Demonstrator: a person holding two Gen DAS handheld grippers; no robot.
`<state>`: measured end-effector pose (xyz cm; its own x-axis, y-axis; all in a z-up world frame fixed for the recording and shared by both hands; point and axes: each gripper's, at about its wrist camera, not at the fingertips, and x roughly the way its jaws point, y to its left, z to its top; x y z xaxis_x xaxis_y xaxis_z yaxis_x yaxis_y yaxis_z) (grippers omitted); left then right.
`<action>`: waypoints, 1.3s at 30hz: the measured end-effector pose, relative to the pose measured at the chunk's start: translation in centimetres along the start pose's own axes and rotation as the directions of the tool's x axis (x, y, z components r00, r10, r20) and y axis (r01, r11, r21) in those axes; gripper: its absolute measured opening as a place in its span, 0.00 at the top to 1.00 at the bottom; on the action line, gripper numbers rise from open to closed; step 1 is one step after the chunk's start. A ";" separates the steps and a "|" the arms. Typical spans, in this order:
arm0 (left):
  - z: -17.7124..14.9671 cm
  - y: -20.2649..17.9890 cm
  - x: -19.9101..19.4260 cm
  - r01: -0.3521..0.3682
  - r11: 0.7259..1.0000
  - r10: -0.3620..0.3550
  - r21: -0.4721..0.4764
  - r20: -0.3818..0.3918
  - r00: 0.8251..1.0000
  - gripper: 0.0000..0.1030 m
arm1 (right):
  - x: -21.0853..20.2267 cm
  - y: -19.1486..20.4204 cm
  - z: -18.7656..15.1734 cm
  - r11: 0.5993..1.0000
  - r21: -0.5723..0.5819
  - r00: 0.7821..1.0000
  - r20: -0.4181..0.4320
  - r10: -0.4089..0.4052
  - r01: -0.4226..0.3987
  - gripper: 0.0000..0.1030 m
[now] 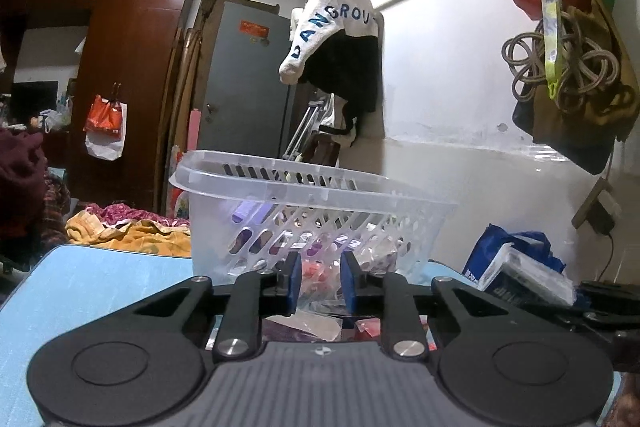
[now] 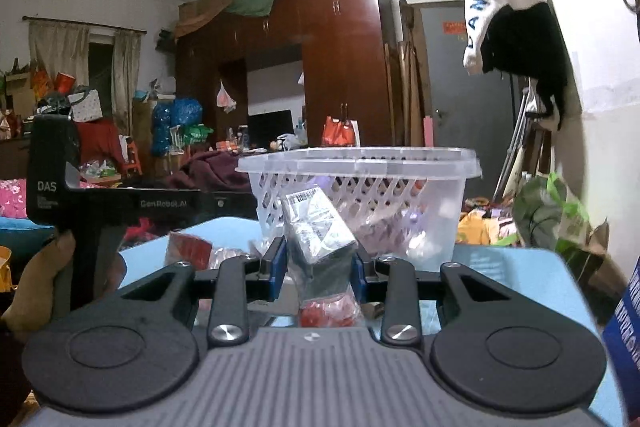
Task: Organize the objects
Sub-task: 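Carry both items over the white basket and open both grippers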
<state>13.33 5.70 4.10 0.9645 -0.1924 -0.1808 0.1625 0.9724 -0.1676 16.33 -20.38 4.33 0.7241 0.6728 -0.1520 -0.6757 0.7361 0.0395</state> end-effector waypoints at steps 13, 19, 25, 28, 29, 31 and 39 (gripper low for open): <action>-1.2 2.6 -1.7 -0.222 0.965 0.249 0.141 -0.211 0.945 0.34 | 0.2 0.0 -0.5 1.000 0.017 0.999 -0.032 0.019 -0.018 0.65; -1.6 0.7 0.5 -0.254 0.921 0.345 0.295 -0.314 0.884 0.24 | 0.2 0.1 -0.5 1.000 0.007 0.999 -0.042 0.022 -0.022 0.64; -1.2 1.6 0.3 -0.297 0.923 0.365 0.246 -0.311 0.877 0.48 | -0.2 -0.1 -0.1 1.000 0.008 1.000 -0.024 0.010 -0.010 0.64; 0.5 1.7 -1.6 -0.260 0.952 0.290 0.159 -0.211 0.933 0.48 | 0.0 -0.3 1.0 1.000 0.004 1.000 -0.007 0.004 -0.004 0.65; 1.6 1.6 -2.2 -0.246 0.961 0.264 0.124 -0.158 0.952 0.48 | 0.2 -0.4 1.9 1.000 -0.005 1.000 0.008 0.000 0.000 0.65; 4.8 0.9 -2.7 -0.220 0.972 0.225 0.080 -0.050 0.973 0.48 | 1.1 -0.6 4.0 1.000 -0.008 0.999 0.045 -0.003 0.003 0.65; 12.5 -1.6 7.3 -0.215 0.972 0.222 0.090 -0.067 0.973 0.48 | 10.0 -2.4 9.7 0.980 -0.112 0.986 -0.020 -0.168 0.165 0.65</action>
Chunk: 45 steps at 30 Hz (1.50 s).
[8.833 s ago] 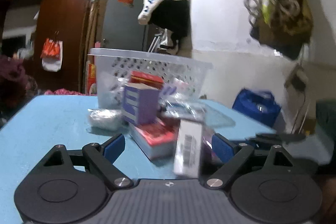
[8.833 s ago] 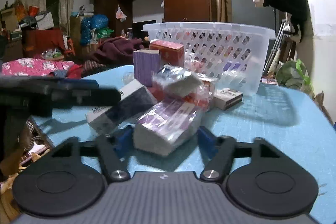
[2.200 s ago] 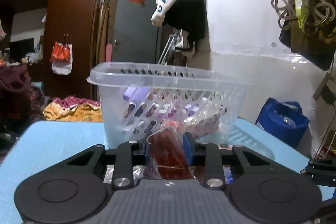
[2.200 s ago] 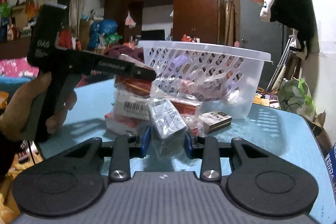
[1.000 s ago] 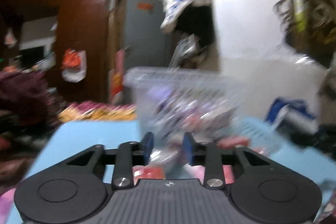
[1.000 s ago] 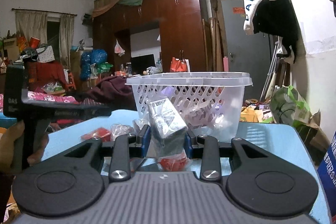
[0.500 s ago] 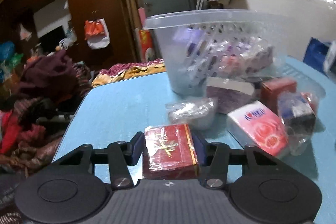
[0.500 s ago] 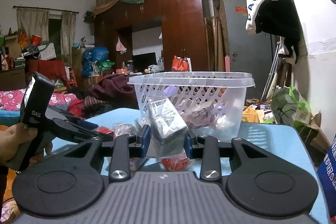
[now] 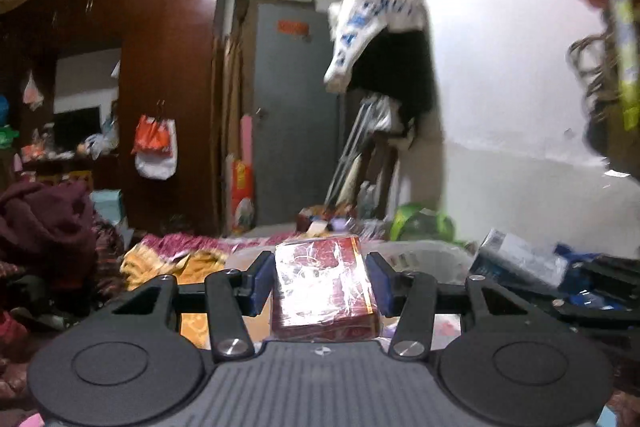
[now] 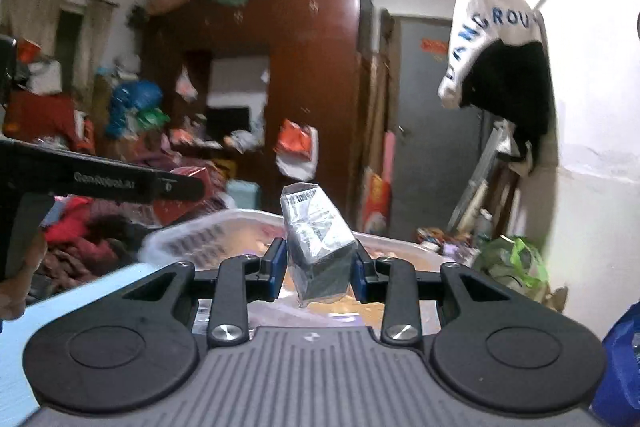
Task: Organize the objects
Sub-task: 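Carry both items over the white basket and open both grippers, then grasp the wrapped blue cube with the left gripper while the right grasps the red ball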
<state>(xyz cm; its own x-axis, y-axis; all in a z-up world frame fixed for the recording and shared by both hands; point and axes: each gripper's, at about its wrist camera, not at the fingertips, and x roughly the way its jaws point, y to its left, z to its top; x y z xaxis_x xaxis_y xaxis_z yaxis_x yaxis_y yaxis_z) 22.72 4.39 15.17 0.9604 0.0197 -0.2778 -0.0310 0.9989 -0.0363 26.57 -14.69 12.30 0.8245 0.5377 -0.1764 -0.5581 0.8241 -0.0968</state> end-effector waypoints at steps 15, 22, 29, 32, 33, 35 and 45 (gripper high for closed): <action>-7.9 3.2 -4.3 0.220 0.971 -0.221 -0.098 0.001 0.975 0.00 | -6.8 0.5 -6.3 0.990 0.087 0.993 -0.029 0.117 -0.114 0.00; -14.4 2.4 -7.5 0.232 0.967 -0.245 -0.104 -0.138 0.960 0.11 | -8.1 1.1 -11.1 0.985 0.026 0.966 -0.189 0.174 -0.173 0.00; -16.2 0.3 -7.7 0.250 0.968 -0.249 -0.019 -0.186 0.951 0.12 | -5.7 1.2 -11.3 0.977 0.051 0.932 -0.293 0.213 -0.207 0.12; -15.9 -0.6 -7.4 0.257 0.966 -0.255 -0.005 -0.155 0.955 0.12 | -5.7 1.2 -11.8 0.977 0.065 0.930 -0.302 0.211 -0.201 0.18; -15.6 -0.9 -7.1 0.263 0.965 -0.260 0.000 -0.149 0.954 0.12 | -5.8 1.0 -11.7 0.978 0.069 0.932 -0.296 0.208 -0.196 0.18; -15.5 -1.7 -6.6 0.271 0.962 -0.265 0.020 -0.146 0.953 0.12 | -6.0 1.0 -11.7 0.981 0.065 0.934 -0.299 0.196 -0.185 0.19; -15.4 -2.4 -5.1 0.281 0.959 -0.270 0.036 -0.191 0.944 0.60 | -5.0 0.3 -11.9 0.976 0.113 0.917 -0.335 0.215 -0.188 0.50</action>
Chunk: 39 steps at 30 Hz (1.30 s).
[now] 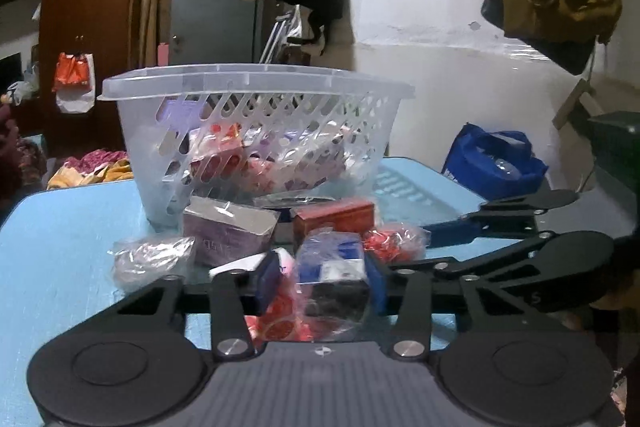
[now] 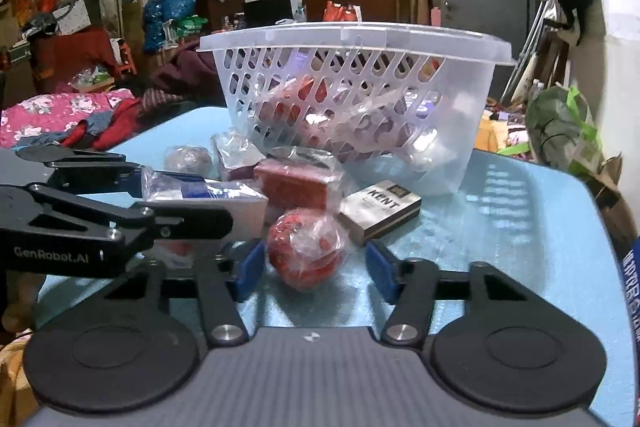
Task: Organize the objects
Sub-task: 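Grasp the wrapped blue cube with the left gripper while the right grasps the red ball, then lift both items over the white basket and open both grippers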
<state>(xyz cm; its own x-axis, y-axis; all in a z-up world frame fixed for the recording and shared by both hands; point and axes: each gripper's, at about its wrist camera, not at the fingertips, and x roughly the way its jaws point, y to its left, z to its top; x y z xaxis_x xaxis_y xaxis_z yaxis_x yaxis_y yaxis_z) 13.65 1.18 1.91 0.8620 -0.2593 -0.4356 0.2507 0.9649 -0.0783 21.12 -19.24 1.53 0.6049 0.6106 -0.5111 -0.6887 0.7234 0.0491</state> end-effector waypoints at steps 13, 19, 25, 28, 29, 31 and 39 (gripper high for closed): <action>-0.9 0.9 -2.1 0.070 0.997 -0.063 -0.039 0.150 0.987 0.61 | -3.1 -2.7 -1.1 0.985 0.159 0.973 0.232 0.022 -0.060 0.54; -0.9 1.1 -2.5 0.057 0.997 -0.047 -0.052 0.180 0.983 0.61 | -3.7 -3.3 -1.3 0.978 0.190 0.951 0.310 0.022 -0.084 0.54; -1.1 1.1 -3.0 0.056 0.997 -0.044 -0.048 0.217 0.975 0.61 | -3.7 -3.4 -1.4 0.976 0.198 0.935 0.353 0.014 -0.089 0.54; -1.2 1.3 -3.8 0.054 0.997 -0.037 -0.055 0.264 0.964 0.61 | -4.7 -3.1 -1.9 0.980 0.174 0.904 0.427 0.009 -0.092 0.54; -1.0 1.5 -4.1 0.060 0.996 -0.038 -0.071 0.282 0.959 0.61 | -5.2 -3.1 -1.9 0.978 0.171 0.890 0.456 0.025 -0.116 0.54; -0.1 2.0 -4.7 0.066 0.994 -0.036 -0.087 0.306 0.951 0.61 | -6.0 -3.3 -1.3 0.970 0.185 0.866 0.498 0.048 -0.160 0.54; 10.8 4.7 -2.9 0.005 0.991 0.036 -0.132 0.307 0.951 0.61 | -4.6 -1.4 9.5 0.992 0.028 0.880 0.458 -0.125 0.126 0.54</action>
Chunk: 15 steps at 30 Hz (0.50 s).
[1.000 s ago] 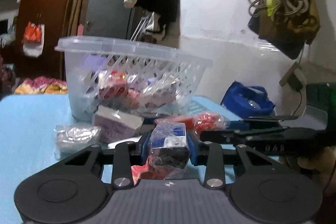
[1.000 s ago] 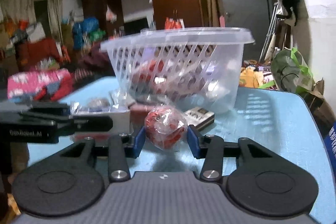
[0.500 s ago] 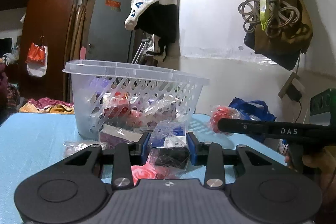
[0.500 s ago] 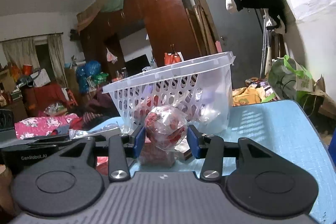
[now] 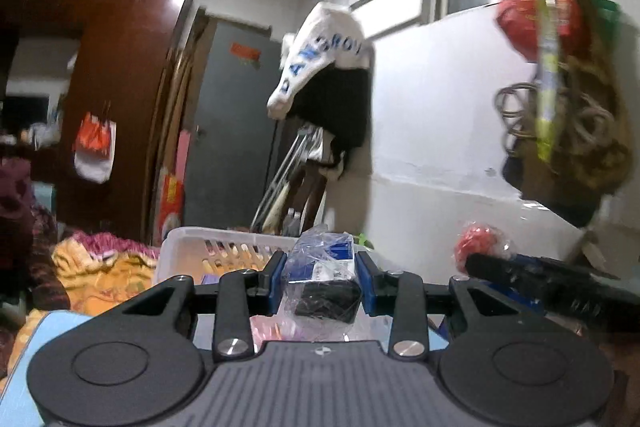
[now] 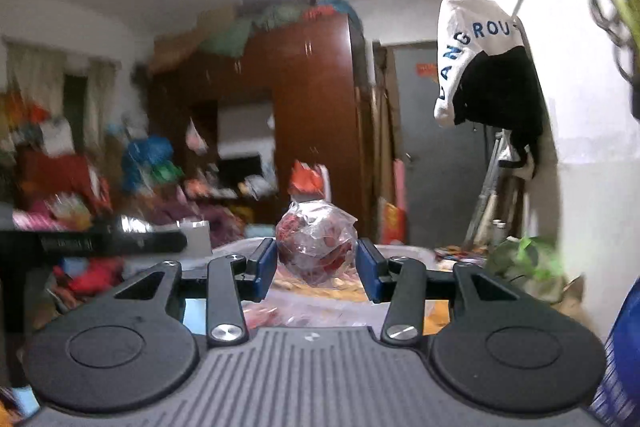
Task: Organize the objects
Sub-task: 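Lift both items over the white basket and open both grippers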
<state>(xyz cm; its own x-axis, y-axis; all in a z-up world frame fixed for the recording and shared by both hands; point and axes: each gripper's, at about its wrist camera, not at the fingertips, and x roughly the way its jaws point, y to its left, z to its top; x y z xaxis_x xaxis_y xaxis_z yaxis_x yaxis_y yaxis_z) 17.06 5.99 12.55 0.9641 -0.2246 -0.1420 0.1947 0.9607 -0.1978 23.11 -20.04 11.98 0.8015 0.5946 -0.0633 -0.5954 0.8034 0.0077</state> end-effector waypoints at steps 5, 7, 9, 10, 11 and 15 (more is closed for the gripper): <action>1.7 0.2 5.2 -0.083 0.996 0.086 0.041 -0.069 0.994 0.61 | 5.7 -0.2 1.2 0.998 -0.025 0.993 -0.103 -0.058 0.056 0.54; 1.6 0.3 6.3 -0.104 0.993 0.109 0.056 -0.086 0.990 0.53 | 6.5 0.4 0.8 0.995 -0.063 0.990 -0.114 -0.081 0.074 0.53; 1.4 0.4 7.0 -0.132 0.989 0.139 0.070 -0.101 0.985 0.17 | 7.0 0.9 0.2 0.991 -0.095 0.986 -0.124 -0.110 0.098 0.36; 1.2 0.6 6.8 -0.164 0.984 0.171 0.070 -0.096 0.981 0.11 | 6.6 1.1 -0.1 0.989 -0.101 0.985 -0.130 -0.117 0.104 0.18; 0.9 0.6 6.2 -0.181 0.981 0.187 0.074 -0.084 0.979 0.11 | 5.8 1.3 -0.5 0.989 -0.101 0.986 -0.112 -0.120 0.109 0.14; -2.0 0.0 0.3 -0.161 0.982 0.165 0.101 -0.039 0.985 0.11 | -0.6 1.7 -3.0 0.999 -0.027 0.999 -0.015 -0.029 0.028 0.00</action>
<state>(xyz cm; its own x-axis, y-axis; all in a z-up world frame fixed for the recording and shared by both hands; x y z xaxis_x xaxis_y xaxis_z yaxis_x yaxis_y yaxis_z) 16.96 5.59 10.60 0.9752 -0.0688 -0.2104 0.0544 0.9958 -0.0736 21.48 -19.14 9.03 0.8173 0.5708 -0.0787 -0.5739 0.8187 -0.0212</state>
